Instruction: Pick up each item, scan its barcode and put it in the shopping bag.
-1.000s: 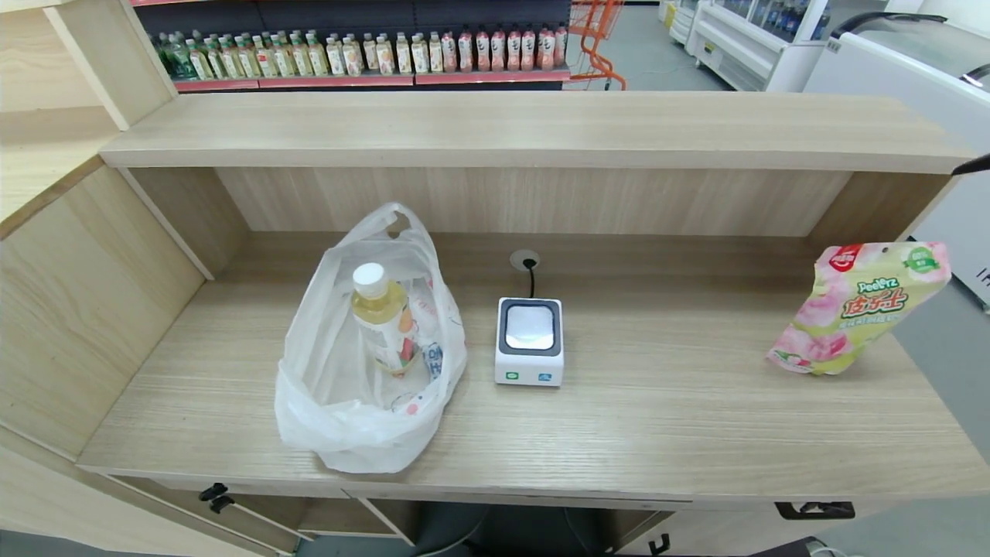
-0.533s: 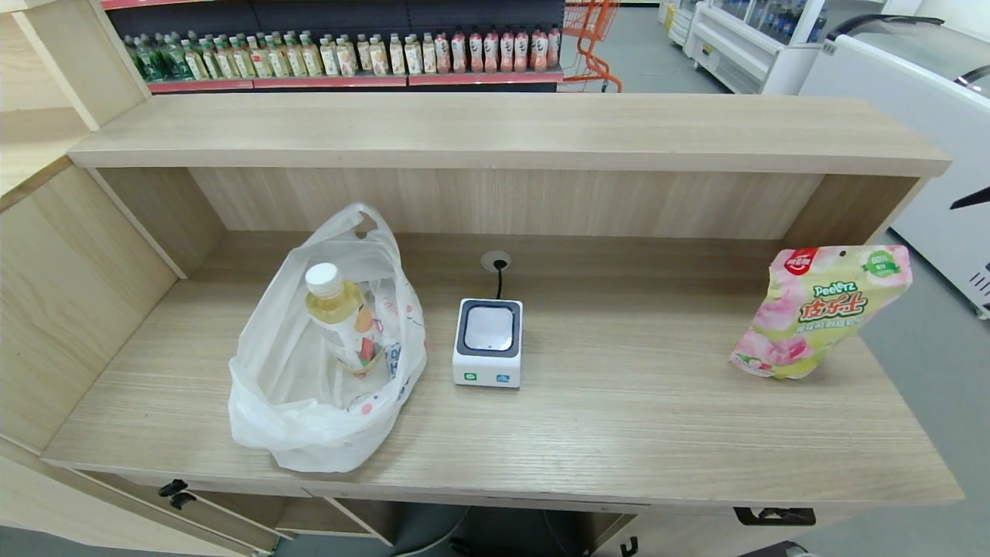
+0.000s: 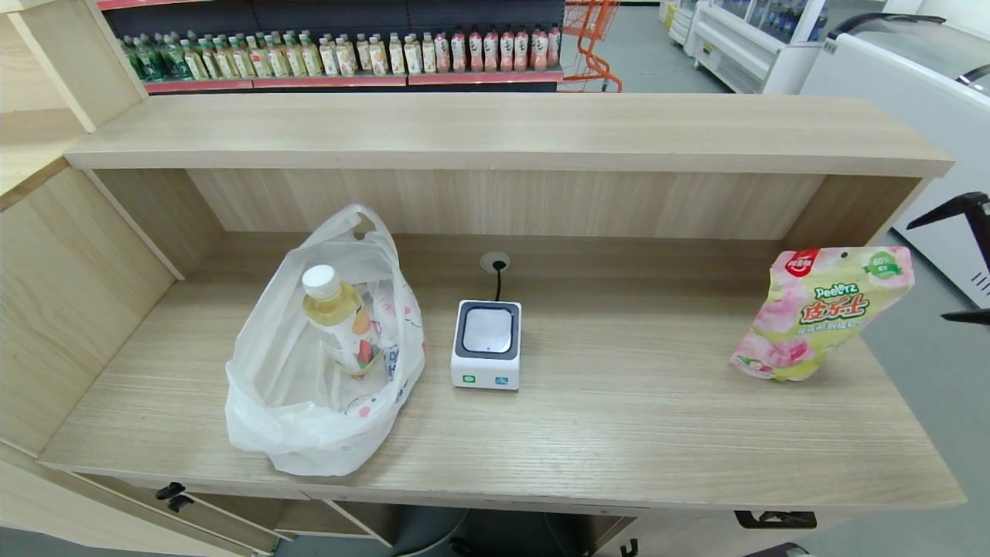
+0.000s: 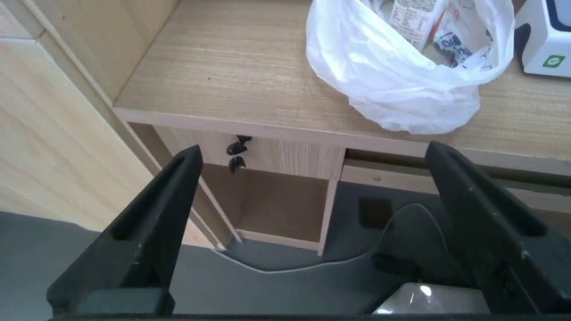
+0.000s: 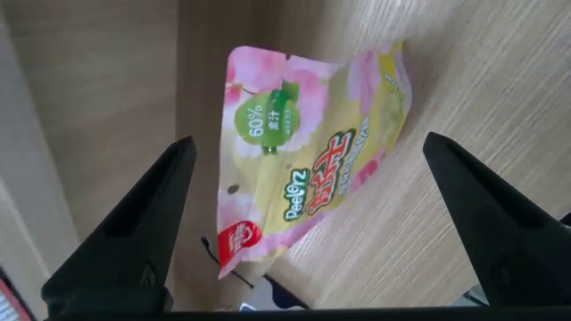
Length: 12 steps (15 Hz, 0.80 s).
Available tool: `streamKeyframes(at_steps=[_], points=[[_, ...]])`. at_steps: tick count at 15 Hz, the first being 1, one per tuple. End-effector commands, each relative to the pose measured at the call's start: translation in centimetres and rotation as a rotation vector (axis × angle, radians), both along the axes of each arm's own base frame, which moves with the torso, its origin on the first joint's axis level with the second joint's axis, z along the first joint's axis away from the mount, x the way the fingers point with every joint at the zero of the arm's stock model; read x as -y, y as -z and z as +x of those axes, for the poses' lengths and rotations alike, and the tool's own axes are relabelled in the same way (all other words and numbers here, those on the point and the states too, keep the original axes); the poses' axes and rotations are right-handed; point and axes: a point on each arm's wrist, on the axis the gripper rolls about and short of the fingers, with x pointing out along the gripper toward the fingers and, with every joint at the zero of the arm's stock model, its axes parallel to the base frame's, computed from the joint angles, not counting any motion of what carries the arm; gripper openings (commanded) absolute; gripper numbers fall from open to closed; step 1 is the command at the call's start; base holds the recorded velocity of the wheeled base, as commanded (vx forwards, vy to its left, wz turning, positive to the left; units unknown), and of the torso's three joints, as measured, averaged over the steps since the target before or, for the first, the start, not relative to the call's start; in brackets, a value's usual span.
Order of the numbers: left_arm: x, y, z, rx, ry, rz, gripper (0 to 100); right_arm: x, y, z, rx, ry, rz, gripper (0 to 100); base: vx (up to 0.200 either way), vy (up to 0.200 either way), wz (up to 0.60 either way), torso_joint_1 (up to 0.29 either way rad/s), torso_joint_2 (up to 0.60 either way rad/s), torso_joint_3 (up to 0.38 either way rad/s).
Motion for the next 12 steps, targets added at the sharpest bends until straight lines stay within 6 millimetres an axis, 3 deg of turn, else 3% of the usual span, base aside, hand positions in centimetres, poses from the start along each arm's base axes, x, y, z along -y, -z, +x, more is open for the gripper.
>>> streamKeyframes(at_steps=[1, 10, 11, 12], points=[[0.0, 0.0, 0.0, 0.0, -0.001, 0.0, 100, 0.5, 2.7, 2.4, -0.082, 0.0, 0.023, 100, 0.0, 0.0, 0.0, 0.0, 0.0, 0.0], [0.0, 0.0, 0.0, 0.0, -0.001, 0.0, 100, -3.4, 7.9, 8.0, -0.175, -0.066, -0.044, 100, 0.0, 0.0, 0.0, 0.0, 0.0, 0.0], [0.0, 0.0, 0.0, 0.0, -0.001, 0.0, 100, -3.9, 8.3, 8.5, -0.163, -0.072, -0.057, 0, 0.0, 0.0, 0.0, 0.0, 0.0, 0.0], [0.0, 0.0, 0.0, 0.0, -0.001, 0.0, 100, -4.0, 8.8, 8.8, -0.152, -0.073, -0.067, 0, 0.0, 0.0, 0.0, 0.0, 0.0, 0.0]])
